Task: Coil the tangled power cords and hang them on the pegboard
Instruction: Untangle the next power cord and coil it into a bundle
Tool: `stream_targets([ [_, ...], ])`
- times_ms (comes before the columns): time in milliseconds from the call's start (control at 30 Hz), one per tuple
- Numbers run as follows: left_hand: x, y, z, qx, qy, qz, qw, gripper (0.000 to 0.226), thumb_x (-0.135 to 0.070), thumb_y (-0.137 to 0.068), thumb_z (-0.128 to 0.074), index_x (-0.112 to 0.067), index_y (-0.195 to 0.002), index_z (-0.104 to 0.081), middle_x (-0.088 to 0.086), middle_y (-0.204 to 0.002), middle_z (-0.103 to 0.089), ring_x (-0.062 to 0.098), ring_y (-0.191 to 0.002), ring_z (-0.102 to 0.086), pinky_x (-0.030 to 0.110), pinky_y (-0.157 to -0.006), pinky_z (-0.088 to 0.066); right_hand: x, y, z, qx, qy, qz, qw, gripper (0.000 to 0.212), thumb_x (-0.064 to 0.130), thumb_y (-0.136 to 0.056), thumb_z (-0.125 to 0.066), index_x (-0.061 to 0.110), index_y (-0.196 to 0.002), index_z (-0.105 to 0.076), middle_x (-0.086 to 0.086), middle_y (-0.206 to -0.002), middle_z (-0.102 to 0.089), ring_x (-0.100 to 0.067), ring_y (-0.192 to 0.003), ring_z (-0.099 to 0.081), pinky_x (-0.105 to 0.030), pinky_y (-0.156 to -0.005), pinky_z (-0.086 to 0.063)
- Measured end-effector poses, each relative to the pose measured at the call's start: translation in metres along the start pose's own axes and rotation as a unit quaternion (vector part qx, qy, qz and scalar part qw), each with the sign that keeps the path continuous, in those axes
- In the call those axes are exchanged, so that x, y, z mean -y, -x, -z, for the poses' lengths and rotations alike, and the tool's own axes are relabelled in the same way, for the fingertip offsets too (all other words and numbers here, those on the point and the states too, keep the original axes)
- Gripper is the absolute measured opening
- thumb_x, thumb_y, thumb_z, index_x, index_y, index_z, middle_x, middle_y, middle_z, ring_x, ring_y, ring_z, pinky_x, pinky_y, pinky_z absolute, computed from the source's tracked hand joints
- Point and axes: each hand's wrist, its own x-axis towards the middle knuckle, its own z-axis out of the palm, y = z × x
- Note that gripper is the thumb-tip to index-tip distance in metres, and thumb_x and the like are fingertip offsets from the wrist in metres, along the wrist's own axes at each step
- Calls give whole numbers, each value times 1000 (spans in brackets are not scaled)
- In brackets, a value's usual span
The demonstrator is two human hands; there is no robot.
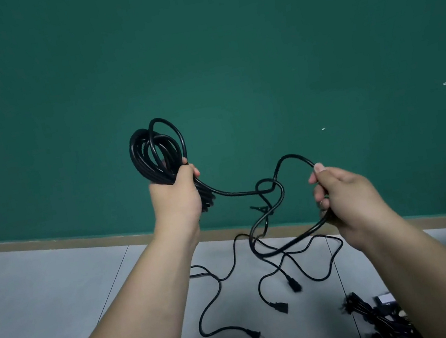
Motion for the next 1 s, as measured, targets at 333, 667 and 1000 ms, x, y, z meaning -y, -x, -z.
stream_targets([
  [333,2,-13,4,-176,40,-36,983,14,-8,-93,-60,-19,-95,-67,-20,-80,-68,-8,-59,-58,22,-62,-47,-2,1,2,-60,-164,-123,977,32,33,-113,-50,16,-87,-59,4,-56,-61,-3,-40,-45,-17,-42,-40],
  [667,-2,-2,1,-13,44,-15,999,25,-8,-89,-67,-28,-73,-66,-6,-87,-70,11,-83,-64,38,-79,-47,-24,3,-2,19,244,-3,970,33,3,-108,-41,27,-110,-64,-9,-95,-69,-13,-46,-60,-28,-47,-48],
  [1000,-3,-16,11,-108,83,-11,991,34,-6,-89,-62,-29,-64,-65,-5,-96,-70,12,-83,-61,33,-78,-45,-21,15,4,307,680,88,660,52,6,-96,-46,32,-135,-67,15,-123,-63,-11,-106,-59,-27,-92,-51],
])
